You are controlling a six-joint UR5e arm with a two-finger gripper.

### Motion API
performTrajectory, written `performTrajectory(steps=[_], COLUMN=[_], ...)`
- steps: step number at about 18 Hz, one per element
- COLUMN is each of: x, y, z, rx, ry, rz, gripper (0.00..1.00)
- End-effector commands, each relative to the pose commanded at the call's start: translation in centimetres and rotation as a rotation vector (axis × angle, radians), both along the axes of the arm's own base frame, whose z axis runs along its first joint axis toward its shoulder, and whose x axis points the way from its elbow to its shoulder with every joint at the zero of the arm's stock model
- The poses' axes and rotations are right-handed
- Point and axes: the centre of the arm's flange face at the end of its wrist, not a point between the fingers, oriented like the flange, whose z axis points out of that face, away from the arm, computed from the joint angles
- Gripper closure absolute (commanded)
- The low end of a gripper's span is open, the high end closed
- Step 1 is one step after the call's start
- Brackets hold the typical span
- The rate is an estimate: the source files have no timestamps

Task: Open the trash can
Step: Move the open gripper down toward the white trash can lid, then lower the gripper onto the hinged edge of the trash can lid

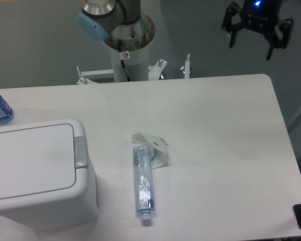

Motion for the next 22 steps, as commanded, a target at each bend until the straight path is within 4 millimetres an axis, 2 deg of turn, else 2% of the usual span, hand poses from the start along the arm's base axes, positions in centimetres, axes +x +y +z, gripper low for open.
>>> performTrajectory(steps=[2, 5, 7, 9, 13, 16, 18, 22], x=[0.2, 1.0, 1.6, 1.6, 3.1, 5.6, 8.4, 12.5], y=[0.3, 1.7, 4.4, 5.4, 7.6, 13.3, 16.8, 21.9], z=[-0.1, -0.1, -0.3, -0.3, -0.1, -0.8, -1.7, -3.1], rx=[0.017, 0.034, 0.058, 0.096, 0.177, 0.292, 0.312, 0.329], ry=[-0.012, -0.036, -0.029, -0.018, -0.085, -0.167, -0.207, -0.257], rz=[0.027, 0.142, 0.180, 0.257, 0.394, 0.549, 0.604, 0.633], gripper=[0.00, 0.00, 0.00, 0.00, 0.00, 0.00, 0.00, 0.00])
